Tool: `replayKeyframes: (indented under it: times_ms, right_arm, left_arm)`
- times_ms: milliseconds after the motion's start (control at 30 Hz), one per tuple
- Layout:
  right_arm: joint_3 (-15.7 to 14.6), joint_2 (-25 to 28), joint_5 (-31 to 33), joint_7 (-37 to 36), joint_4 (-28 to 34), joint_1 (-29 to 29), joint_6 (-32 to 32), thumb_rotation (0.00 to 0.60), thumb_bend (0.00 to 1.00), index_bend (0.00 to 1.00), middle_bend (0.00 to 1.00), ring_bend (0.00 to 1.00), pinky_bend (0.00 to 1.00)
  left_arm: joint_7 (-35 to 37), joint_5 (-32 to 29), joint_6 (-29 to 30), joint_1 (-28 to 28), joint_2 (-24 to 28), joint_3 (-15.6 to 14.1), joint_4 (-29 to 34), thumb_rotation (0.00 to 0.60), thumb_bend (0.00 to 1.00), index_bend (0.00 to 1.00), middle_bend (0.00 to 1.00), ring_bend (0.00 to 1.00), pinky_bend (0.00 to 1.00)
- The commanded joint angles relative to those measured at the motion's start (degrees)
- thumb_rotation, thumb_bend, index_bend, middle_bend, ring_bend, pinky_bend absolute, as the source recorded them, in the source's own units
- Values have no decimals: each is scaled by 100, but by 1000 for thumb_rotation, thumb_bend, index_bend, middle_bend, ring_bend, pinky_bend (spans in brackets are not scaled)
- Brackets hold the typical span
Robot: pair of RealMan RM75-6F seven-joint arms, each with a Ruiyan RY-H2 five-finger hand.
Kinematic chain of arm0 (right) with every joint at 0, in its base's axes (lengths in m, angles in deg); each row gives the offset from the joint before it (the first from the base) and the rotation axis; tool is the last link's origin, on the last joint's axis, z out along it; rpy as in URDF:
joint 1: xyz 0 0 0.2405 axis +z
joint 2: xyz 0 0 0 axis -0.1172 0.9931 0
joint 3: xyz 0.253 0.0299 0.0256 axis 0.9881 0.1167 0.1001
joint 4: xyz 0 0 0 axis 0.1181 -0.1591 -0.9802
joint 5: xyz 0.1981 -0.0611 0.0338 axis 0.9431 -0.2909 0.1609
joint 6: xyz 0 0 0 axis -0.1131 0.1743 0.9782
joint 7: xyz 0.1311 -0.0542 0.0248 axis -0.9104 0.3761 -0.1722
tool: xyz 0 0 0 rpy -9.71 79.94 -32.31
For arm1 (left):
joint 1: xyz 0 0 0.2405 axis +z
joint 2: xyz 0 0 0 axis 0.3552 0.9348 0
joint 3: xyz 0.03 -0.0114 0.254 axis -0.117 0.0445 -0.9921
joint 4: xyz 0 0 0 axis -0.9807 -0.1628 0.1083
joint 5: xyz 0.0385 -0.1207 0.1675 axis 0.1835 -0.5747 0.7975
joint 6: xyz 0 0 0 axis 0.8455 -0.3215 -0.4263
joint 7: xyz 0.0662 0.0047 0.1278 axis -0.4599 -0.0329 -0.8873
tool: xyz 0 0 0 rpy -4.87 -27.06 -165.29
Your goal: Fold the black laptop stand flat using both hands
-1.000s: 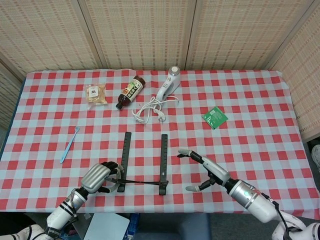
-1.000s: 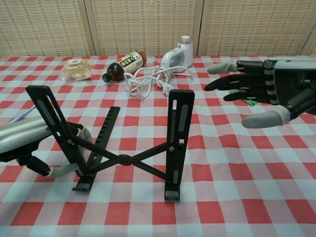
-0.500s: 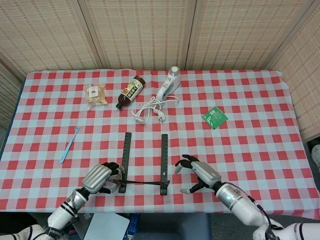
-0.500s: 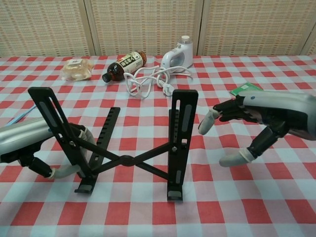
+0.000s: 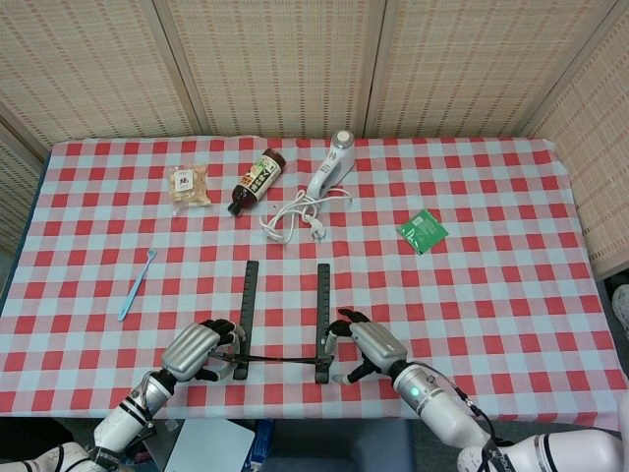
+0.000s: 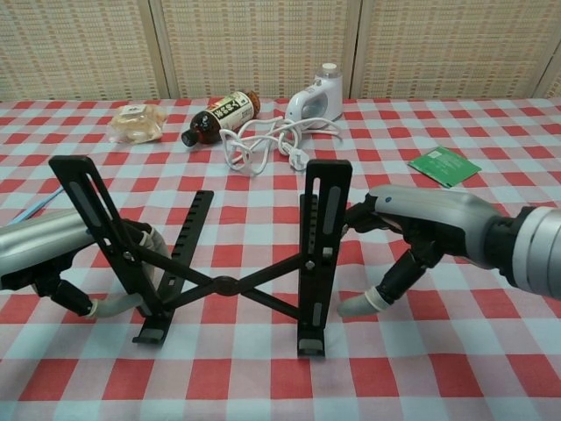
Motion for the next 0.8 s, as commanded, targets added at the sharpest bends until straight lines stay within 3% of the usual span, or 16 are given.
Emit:
replayKeyframes:
  times_ms: [33,500,800]
  right_arm:
    - [37,-133,125,175,-62,36,69,600,155,480,276,13,32]
    - [202,-455,407,424,-235,104,62,600,245,504,289,18,32]
    - [231,-549,456,505,-272,115,40,600,251,507,289,18,32]
  left_arm:
    - [15,3,2,1,-1,-1,-6,600,354,560,312,264,345]
    - [68,23,15,8,3,-10,-42,600,354,560,312,263,344]
    - [103,49,37,15,-3,-17,-60,600,354,560,312,263,338]
